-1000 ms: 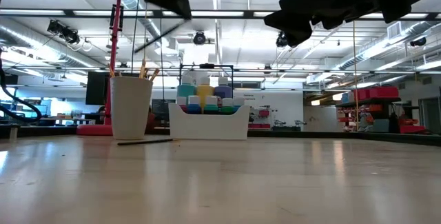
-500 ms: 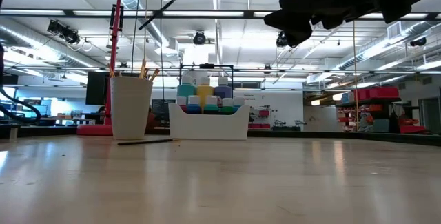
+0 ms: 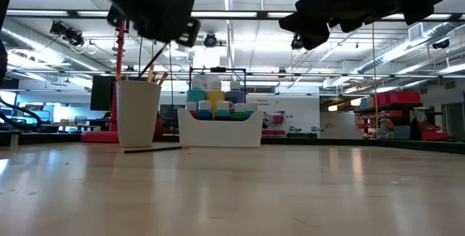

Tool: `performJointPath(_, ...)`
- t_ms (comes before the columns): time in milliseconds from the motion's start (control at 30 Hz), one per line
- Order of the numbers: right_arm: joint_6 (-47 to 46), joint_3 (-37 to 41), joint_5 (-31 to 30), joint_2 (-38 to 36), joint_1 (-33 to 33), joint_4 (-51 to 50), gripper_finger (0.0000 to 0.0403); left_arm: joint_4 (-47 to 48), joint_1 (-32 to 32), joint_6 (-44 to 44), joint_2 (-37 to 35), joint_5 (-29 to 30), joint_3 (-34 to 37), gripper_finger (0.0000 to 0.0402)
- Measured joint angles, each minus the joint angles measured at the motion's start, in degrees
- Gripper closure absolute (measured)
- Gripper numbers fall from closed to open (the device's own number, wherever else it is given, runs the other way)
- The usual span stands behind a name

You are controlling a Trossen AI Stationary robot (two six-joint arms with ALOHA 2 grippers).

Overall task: Pick & Place Paint Supplies
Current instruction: Put the black paint brush into the white cup

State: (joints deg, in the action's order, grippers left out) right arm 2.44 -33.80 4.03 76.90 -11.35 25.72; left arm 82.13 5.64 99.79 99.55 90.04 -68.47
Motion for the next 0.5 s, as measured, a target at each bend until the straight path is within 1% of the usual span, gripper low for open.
performJointPath(133, 1.1, 0.0, -0.1, 0.0, 0.0, 0.0, 0.0195, -1.5, -1.4, 10.1, 0.0, 0.0, 7.0, 0.0396)
performJointPath(200, 1.6, 0.0, -0.2, 0.0, 0.0, 0.0, 0.0195, -4.2, -1.4, 13.6, 0.0, 0.0, 10.3, 0.0396)
performJointPath(367, 1.7, 0.0, -0.2, 0.0, 0.0, 0.0, 0.0195, -10.5, -1.3, 15.2, 0.0, 0.1, 15.1, 0.0393)
performJointPath(500, 1.8, 0.0, -0.2, 0.0, 0.0, 0.2, 0.0195, -13.3, -1.1, 13.8, 0.0, 0.1, 15.7, 0.0373)
